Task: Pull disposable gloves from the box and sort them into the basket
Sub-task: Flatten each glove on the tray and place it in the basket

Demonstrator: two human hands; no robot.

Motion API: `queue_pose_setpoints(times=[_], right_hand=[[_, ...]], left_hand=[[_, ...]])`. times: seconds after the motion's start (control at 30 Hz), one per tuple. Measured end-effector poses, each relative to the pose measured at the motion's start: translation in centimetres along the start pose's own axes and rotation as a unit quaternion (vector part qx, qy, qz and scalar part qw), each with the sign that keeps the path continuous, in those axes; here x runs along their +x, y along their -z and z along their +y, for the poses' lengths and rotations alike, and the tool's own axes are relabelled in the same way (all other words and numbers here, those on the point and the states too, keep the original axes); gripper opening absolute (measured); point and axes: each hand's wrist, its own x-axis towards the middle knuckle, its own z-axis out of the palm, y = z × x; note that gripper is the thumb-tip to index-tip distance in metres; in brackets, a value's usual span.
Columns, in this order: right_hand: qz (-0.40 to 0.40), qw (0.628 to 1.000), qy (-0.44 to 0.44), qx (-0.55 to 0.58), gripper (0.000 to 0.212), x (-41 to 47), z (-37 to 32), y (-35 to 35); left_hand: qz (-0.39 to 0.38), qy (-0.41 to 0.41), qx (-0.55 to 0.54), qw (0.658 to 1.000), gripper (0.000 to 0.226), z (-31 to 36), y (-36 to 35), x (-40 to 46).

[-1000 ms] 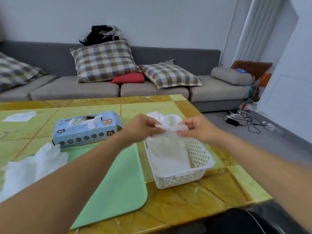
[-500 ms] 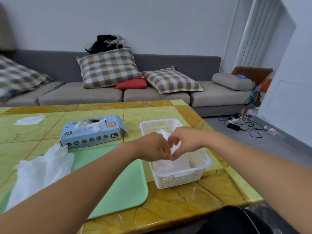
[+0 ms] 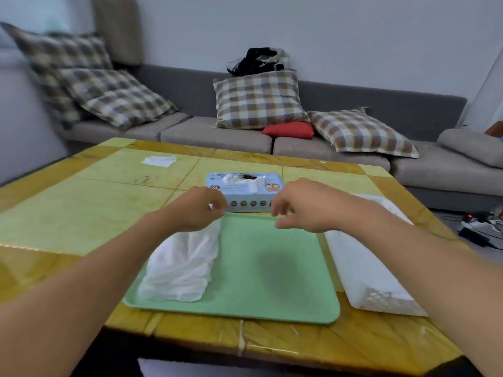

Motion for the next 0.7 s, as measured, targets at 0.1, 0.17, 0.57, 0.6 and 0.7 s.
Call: queue_pose_setpoints(times=[0.1,0.17,0.57,0.6,0.7], right_hand=[[-0.063,0.982,0.107,0.143,0.039,4.6,-8.0,-3.7],[-0.096,0.979,0.126,0.127,0.050,7.2,-11.6,-7.0],[-0.065,0.931,0.051,0.355,0.014,7.8,-7.2,-6.0],[-0.073,0.914,0.029,0.398,0.014,7.5,-6.3,-5.7],[-0.112,0.869,0.016,0.481,0.013,6.3,-4.2,-5.2]], left_hand=[[0.029,0.071,0.014,0.997,0.013,-5.5,1.9,-3.5],[-0.004,0.092,0.011,0.996,0.017,-7.9,2.4,-5.5],[-0.161,0.047,-0.025,0.986,0.115,-8.9,3.2,-6.9],[-0.158,0.038,-0.019,0.986,0.114,-8.5,2.9,-6.3],[-0.149,0.014,-0.015,0.989,0.092,-7.5,1.7,-4.7]])
